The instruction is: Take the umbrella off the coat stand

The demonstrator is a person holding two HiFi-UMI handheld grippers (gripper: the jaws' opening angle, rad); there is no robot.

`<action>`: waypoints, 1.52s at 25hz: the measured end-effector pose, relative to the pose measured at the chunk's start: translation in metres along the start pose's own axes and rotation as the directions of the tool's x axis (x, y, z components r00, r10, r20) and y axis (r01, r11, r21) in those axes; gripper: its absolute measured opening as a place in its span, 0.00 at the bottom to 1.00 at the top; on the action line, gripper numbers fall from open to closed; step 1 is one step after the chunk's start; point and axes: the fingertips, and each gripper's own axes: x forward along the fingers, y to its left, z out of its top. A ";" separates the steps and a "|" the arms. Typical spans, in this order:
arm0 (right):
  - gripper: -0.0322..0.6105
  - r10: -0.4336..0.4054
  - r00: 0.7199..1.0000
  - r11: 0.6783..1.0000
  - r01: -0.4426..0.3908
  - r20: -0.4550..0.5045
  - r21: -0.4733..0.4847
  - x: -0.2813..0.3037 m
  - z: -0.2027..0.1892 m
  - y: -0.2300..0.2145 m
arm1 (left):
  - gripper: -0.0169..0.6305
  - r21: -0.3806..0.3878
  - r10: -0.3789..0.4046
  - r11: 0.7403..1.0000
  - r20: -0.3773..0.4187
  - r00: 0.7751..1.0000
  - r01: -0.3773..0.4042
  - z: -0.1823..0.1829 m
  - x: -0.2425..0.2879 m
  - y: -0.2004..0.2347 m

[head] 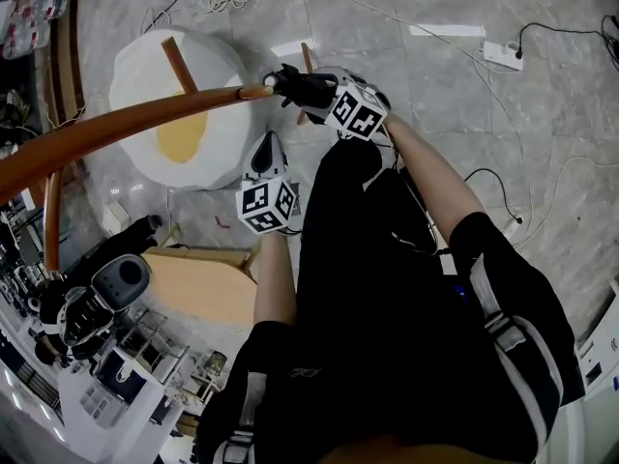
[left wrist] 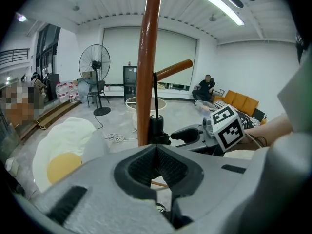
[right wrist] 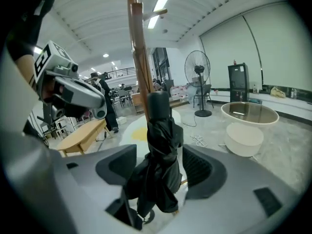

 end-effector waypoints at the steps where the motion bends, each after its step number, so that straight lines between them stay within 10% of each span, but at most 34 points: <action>1: 0.52 0.011 1.000 1.000 -0.011 -0.008 -0.002 0.007 -0.005 -0.002 | 0.02 0.003 0.000 1.000 0.002 1.000 0.000 -0.001 0.002 0.001; 14: 0.62 0.137 0.989 0.985 -0.131 -0.050 0.108 0.080 -0.033 -0.001 | 0.03 -0.007 0.007 1.000 -0.039 0.999 -0.007 -0.023 -0.007 0.016; 38: 0.44 -0.010 0.984 0.965 0.056 -0.179 0.257 0.032 0.000 0.024 | 0.02 -0.027 -0.087 0.996 -0.098 0.991 0.084 0.017 -0.039 -0.006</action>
